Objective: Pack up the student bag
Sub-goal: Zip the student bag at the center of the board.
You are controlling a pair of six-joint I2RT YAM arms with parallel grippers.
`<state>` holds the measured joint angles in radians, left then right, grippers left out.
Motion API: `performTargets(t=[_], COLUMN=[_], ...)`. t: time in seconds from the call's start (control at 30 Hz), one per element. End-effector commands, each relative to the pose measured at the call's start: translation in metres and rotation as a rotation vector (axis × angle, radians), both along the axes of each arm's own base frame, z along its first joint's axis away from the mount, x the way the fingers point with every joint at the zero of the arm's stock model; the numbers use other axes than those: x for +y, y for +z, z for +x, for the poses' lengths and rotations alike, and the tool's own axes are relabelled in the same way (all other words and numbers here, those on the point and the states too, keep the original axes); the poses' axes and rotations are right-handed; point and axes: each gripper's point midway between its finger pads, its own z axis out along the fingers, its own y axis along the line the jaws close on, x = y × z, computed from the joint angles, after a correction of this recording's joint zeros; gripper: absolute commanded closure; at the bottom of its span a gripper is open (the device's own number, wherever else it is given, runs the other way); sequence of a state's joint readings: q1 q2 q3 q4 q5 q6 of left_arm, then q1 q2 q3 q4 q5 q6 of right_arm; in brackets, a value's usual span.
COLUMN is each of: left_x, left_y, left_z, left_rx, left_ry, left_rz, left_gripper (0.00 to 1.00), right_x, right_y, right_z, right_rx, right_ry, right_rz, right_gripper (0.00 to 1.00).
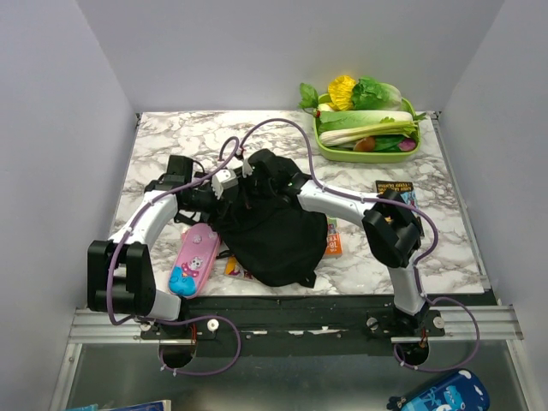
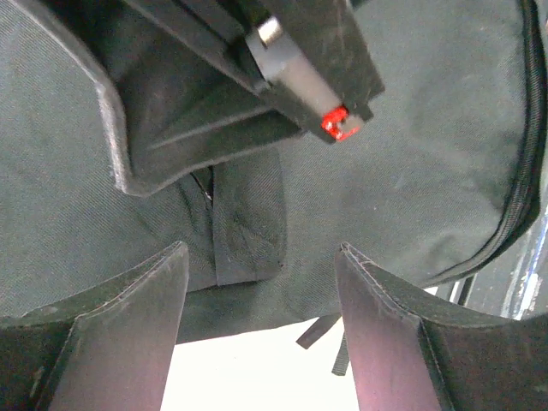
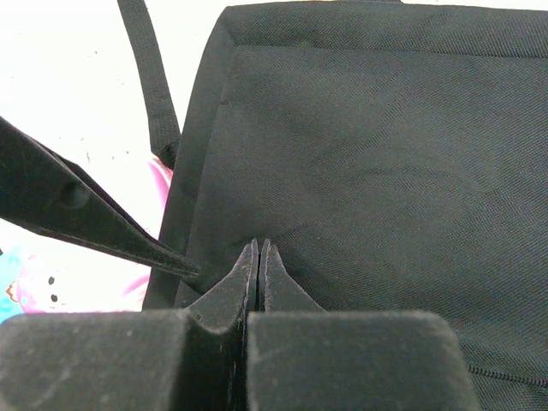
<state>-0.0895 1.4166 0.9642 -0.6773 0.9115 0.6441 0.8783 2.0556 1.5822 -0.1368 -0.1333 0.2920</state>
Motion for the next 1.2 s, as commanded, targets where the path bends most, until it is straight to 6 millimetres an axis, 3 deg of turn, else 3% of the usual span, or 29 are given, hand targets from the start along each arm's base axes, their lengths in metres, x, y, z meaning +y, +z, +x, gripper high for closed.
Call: performTargets(t=[0.0,0.13,0.4,0.57,0.7,0.83,0.93,1.07,1.17], left_x=[-0.006,-0.007,-0.005,-0.008,-0.011,-0.008,-0.01,-0.009,-0.007], left_y=[-0.008,-0.022,-0.026,-0.031,-0.037,-0.041,-0.038,-0.036,-0.03], left_z=[0.009,0.019,0.044,0.03,0.006,0.005,0.007,0.015,0.019], left_rx=[-0.1,-0.107,-0.165,-0.123,-0.087,-0.087,-0.086,-0.088,-0.105], left_ry=[-0.047,-0.015,0.074,0.016,-0.063,-0.067,-0.068,-0.046,-0.037], left_rz=[0.005,0.068,0.086,0.077,0.09,0.114,0.106,0.125,0.132], left_gripper=[0.26,0.33,0.47,0.56,0.53,0.55,0.67,1.0,1.0], right_x=[-0.001,0.0,-0.006,-0.011,-0.012,-0.008,-0.011,-0.018,-0.026], right_y=[-0.001,-0.001,-0.005,-0.003,0.003,0.006,0.005,0.003,0.001], right_z=[0.005,0.006,0.005,0.01,0.016,0.015,0.016,0.02,0.025], right_rx=[0.047,0.064,0.088,0.088,0.088,0.089,0.085,0.08,0.079], right_ry=[0.004,0.003,-0.009,-0.026,-0.032,-0.013,-0.024,-0.043,-0.062], right_rz=[0.024,0.034,0.031,0.035,0.054,0.065,0.057,0.04,0.027], right_gripper=[0.99,0.99,0.99,1.0,0.99,1.0,0.99,0.99,0.99])
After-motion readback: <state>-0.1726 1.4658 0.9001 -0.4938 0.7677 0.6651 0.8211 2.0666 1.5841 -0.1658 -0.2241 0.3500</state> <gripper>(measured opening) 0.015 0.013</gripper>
